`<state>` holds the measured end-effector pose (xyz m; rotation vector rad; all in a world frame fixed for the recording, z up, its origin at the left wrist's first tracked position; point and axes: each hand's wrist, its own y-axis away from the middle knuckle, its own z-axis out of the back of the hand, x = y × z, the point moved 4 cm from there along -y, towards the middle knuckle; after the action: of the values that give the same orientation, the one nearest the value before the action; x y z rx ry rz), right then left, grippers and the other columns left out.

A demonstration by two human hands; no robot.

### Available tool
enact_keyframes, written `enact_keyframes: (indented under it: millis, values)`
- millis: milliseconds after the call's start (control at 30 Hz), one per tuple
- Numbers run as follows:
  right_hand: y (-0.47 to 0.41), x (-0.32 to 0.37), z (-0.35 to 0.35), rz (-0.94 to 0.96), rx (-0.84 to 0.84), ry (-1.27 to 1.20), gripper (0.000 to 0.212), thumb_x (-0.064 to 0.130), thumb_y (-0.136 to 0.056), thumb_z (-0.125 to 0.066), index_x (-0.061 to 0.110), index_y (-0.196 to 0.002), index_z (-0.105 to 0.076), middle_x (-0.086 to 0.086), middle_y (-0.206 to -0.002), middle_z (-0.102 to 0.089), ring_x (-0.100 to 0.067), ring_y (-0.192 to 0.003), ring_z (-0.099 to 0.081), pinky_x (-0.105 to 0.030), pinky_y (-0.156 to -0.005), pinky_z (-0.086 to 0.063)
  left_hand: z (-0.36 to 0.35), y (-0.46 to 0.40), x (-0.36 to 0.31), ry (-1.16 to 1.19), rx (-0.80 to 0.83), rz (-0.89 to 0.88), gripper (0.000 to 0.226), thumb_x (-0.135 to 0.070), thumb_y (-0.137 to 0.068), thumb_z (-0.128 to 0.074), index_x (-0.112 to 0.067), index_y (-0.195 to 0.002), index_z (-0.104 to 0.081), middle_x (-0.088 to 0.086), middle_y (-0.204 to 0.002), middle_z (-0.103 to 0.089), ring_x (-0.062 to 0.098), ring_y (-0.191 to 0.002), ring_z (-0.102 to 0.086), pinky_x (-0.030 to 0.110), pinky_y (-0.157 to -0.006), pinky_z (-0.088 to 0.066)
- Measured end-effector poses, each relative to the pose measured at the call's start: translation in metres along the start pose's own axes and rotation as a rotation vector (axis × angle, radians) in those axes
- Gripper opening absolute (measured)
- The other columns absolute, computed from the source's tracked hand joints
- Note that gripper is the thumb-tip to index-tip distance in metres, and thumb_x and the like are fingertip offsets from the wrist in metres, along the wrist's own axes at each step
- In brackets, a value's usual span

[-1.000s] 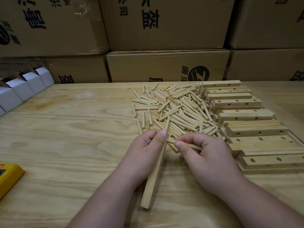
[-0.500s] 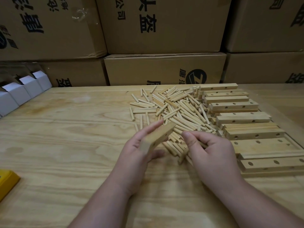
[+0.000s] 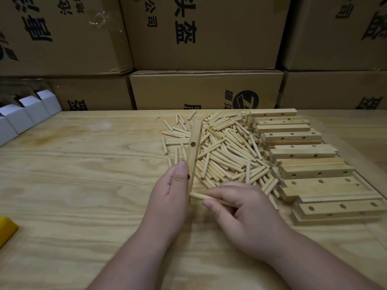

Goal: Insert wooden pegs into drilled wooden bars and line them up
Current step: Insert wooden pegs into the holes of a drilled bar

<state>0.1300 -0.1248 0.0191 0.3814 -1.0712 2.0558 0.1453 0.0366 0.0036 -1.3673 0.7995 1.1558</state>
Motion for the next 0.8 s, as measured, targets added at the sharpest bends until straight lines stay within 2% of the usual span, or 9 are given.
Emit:
enact_keyframes:
  millis: [67,133,233,333,433,533,600,667,800]
  values:
    - [0.001,0.004,-0.002,0.022,-0.01,0.012,0.019,0.03,-0.092,-0.065,0.02,-0.101,-0.078,0.01,-0.084,-0.071,-0.004,-0.08,-0.065,-0.028,-0.072,-0.054,-0.001,0.001,-0.001,-0.072,-0.025,-0.019,0.053,-0.055,-0.103,-0.036,-0.017,-0.095,-0.072,-0.002,-0.092,-0.075,0.006,-0.089,-0.067,0.011,-0.076,-0.046]
    - [0.002,0.01,-0.004,0.055,-0.032,0.049,0.02,0.031,-0.094,-0.06,0.02,-0.096,-0.077,0.007,-0.077,-0.068,-0.008,-0.075,-0.063,-0.033,-0.065,-0.052,-0.002,0.001,-0.002,-0.1,-0.052,-0.007,0.051,-0.047,-0.103,-0.033,-0.014,-0.096,-0.071,-0.001,-0.093,-0.074,-0.005,-0.085,-0.064,0.004,-0.073,-0.042]
    - [0.003,0.012,-0.004,0.064,-0.027,0.062,0.019,0.029,-0.094,-0.059,0.018,-0.092,-0.075,0.005,-0.075,-0.067,-0.011,-0.073,-0.063,-0.035,-0.063,-0.051,-0.005,0.001,-0.003,-0.117,-0.032,0.032,0.05,-0.05,-0.099,-0.033,-0.018,-0.088,-0.069,-0.011,-0.083,-0.073,-0.012,-0.076,-0.061,0.003,-0.069,-0.041]
    - [0.002,0.006,0.003,0.046,0.003,0.011,0.013,0.024,-0.092,-0.065,0.021,-0.094,-0.077,0.013,-0.077,-0.069,-0.004,-0.074,-0.063,-0.03,-0.066,-0.053,-0.006,0.002,-0.004,-0.121,0.009,0.064,0.046,-0.044,-0.105,-0.036,-0.034,-0.073,-0.067,-0.03,-0.069,-0.067,-0.015,-0.068,-0.06,0.003,-0.062,-0.04]
    - [-0.001,0.002,0.008,0.033,0.004,-0.02,0.01,0.023,-0.088,-0.07,0.023,-0.09,-0.08,0.024,-0.073,-0.062,0.002,-0.07,-0.062,-0.017,-0.063,-0.047,-0.004,0.002,0.0,0.006,0.065,0.153,0.048,-0.047,-0.106,-0.043,-0.031,-0.07,-0.069,-0.011,-0.061,-0.063,0.004,-0.056,-0.057,0.018,-0.052,-0.046]
    - [-0.002,0.002,0.007,0.031,0.03,-0.025,0.011,0.027,-0.085,-0.071,0.024,-0.088,-0.081,0.026,-0.069,-0.058,0.001,-0.065,-0.06,-0.013,-0.059,-0.042,0.0,-0.002,0.001,0.302,0.103,0.257,0.045,-0.054,-0.091,-0.045,-0.02,-0.091,-0.074,0.007,-0.068,-0.062,0.018,-0.056,-0.055,0.03,-0.048,-0.042]
    - [0.0,0.003,0.004,0.03,0.075,-0.02,0.014,0.033,-0.085,-0.069,0.026,-0.086,-0.08,0.022,-0.067,-0.058,-0.003,-0.064,-0.059,-0.021,-0.055,-0.044,0.002,-0.004,0.003,0.394,0.076,0.289,0.055,-0.061,-0.089,-0.042,-0.018,-0.107,-0.071,0.008,-0.07,-0.063,0.018,-0.053,-0.053,0.03,-0.05,-0.04]
    - [0.001,0.005,0.003,0.028,0.082,-0.026,0.021,0.04,-0.087,-0.063,0.025,-0.089,-0.079,0.017,-0.072,-0.059,-0.007,-0.07,-0.06,-0.031,-0.057,-0.048,0.007,-0.005,0.006,0.321,-0.006,0.265,0.046,-0.059,-0.098,-0.044,-0.024,-0.101,-0.074,0.006,-0.067,-0.063,0.016,-0.05,-0.05,0.028,-0.047,-0.04]
    - [-0.003,-0.008,0.019,-0.119,-0.175,0.06,0.031,0.042,-0.094,-0.047,0.023,-0.089,-0.071,0.014,-0.078,-0.059,-0.008,-0.079,-0.058,-0.038,-0.064,-0.049,0.013,-0.007,0.01,0.282,-0.084,0.254,0.034,-0.043,-0.105,-0.045,-0.032,-0.098,-0.077,0.007,-0.062,-0.061,0.016,-0.048,-0.047,0.03,-0.049,-0.04]
